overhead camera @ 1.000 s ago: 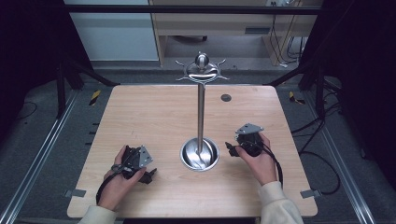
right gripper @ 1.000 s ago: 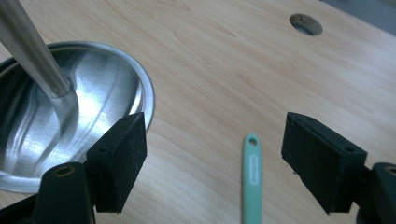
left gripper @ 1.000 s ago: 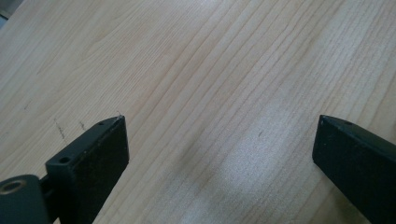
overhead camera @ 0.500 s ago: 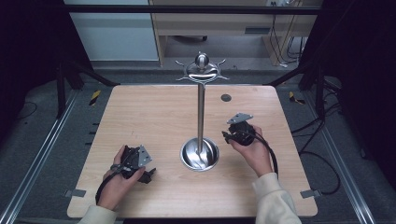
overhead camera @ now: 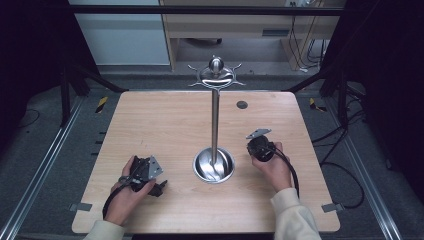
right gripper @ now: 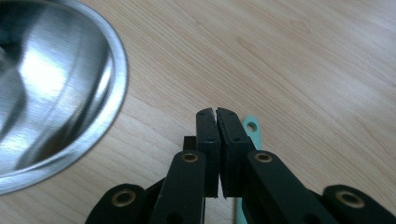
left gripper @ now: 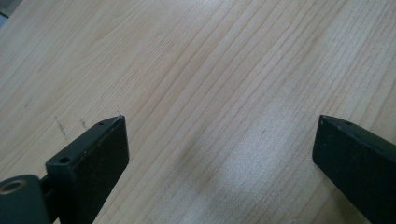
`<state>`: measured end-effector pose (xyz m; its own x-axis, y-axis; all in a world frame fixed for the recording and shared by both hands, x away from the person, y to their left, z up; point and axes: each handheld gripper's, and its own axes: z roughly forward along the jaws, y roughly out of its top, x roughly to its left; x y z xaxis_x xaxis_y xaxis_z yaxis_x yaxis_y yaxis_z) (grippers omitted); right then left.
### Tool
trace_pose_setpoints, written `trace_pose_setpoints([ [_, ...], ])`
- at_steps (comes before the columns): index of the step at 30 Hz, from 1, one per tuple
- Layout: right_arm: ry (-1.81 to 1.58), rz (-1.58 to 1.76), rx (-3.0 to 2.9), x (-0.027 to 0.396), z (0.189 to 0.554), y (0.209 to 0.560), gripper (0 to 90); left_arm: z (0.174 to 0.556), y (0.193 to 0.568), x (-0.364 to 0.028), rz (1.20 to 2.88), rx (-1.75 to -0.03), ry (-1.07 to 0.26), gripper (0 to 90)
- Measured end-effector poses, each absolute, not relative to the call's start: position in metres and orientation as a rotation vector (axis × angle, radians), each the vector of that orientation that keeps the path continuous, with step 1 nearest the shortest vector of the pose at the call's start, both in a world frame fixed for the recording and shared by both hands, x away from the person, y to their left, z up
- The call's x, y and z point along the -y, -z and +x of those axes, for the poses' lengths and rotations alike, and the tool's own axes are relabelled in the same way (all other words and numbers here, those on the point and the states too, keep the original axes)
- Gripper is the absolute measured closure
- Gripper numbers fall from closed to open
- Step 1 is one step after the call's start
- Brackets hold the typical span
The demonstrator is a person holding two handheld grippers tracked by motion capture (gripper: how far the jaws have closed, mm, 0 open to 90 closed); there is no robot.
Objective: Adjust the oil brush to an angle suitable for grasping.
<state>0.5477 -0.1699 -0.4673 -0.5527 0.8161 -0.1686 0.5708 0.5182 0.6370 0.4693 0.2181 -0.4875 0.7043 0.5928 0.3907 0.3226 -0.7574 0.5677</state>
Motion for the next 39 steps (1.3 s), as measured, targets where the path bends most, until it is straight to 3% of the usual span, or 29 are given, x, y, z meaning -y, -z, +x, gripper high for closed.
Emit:
trace_pose_setpoints([
  [19,-0.629,1.237,-2.314,0.179,0.554,0.485,90.0,0.469,0.488,-0.217,2.45,-0.702,-0.784,3.3],
  [39,-0.651,1.331,-2.257,0.191,0.552,0.473,86.5,0.469,0.488,-0.217,2.456,-0.698,-0.782,3.3],
])
